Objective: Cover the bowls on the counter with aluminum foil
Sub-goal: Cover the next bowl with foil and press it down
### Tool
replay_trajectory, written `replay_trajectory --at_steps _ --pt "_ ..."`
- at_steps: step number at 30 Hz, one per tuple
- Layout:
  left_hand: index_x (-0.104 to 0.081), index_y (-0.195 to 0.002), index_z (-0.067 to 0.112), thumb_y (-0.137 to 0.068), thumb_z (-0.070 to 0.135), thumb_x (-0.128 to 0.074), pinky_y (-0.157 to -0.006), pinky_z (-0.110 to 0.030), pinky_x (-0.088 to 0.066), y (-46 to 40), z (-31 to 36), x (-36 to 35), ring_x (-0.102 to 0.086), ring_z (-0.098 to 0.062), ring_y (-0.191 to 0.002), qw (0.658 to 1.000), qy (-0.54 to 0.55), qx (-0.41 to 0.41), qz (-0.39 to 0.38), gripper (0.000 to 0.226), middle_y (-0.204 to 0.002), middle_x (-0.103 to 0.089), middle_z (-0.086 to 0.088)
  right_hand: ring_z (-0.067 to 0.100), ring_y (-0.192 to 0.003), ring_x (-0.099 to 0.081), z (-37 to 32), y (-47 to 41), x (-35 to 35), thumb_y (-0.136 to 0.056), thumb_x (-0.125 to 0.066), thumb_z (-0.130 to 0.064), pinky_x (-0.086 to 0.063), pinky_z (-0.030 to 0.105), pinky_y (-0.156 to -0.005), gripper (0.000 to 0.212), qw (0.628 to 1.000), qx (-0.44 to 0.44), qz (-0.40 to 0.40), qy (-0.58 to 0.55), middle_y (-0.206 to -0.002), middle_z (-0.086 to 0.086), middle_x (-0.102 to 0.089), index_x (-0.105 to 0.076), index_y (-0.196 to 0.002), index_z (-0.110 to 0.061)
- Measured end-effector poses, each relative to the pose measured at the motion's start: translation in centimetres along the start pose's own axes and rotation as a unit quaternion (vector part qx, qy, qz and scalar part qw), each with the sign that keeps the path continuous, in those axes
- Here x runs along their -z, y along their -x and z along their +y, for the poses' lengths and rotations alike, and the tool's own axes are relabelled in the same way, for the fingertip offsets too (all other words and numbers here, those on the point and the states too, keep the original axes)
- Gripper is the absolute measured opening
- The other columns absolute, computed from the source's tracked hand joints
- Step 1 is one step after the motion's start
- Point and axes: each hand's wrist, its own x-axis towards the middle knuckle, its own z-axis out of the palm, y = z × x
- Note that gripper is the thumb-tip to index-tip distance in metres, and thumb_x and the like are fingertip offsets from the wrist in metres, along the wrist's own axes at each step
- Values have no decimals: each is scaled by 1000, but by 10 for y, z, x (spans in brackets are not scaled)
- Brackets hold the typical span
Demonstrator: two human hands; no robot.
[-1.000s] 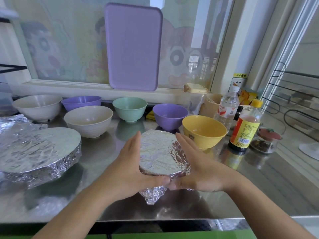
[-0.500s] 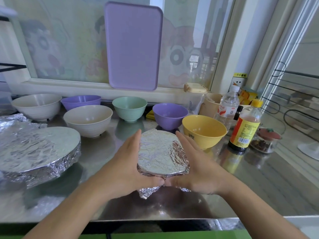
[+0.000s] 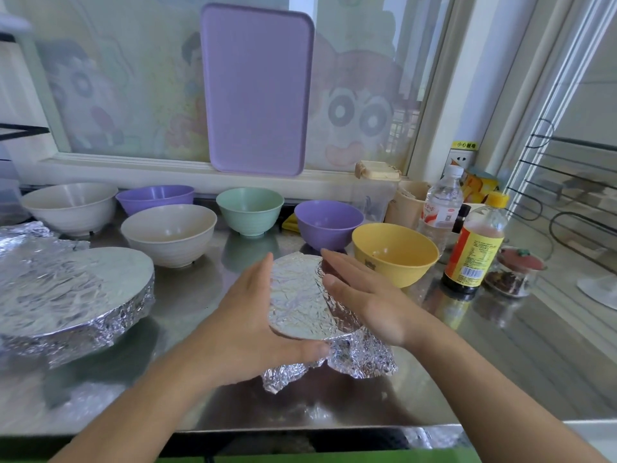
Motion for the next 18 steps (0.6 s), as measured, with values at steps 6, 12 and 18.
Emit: replay_trajectory --at_steps 6,12,18 --pt "11 -166 30 -61 68 -83 -122 -20 -11 4 -13 20 1 7 -153 999 -32 2 -18 146 -168 8 27 0 -141 -24 -1 9 -1 -102 -38 -67 -16 7 -109 76 997 2 25 78 -149 -18 -34 -27 -166 -28" --pt "23 -163 31 -63 78 -81 -124 -21 -6 10 -2 10 14 5 -154 999 -26 -5 -37 152 -165 26 26 -8 -151 -12 -8 -5 -1 -105 -42 -62 -6 9 -119 72 995 27 25 98 -171 -21 -17 -23 -168 -32" --pt "26 -160 35 -48 100 -65 -128 -28 -8 12 3 -12 22 5 -152 999 15 11 45 158 -162 33 28 -17 -139 -5 -8 -6 -4 -105 -39 -63 -3 7 -110 76 994 15 -19 105 -173 -23 -10 -15 -169 -31"
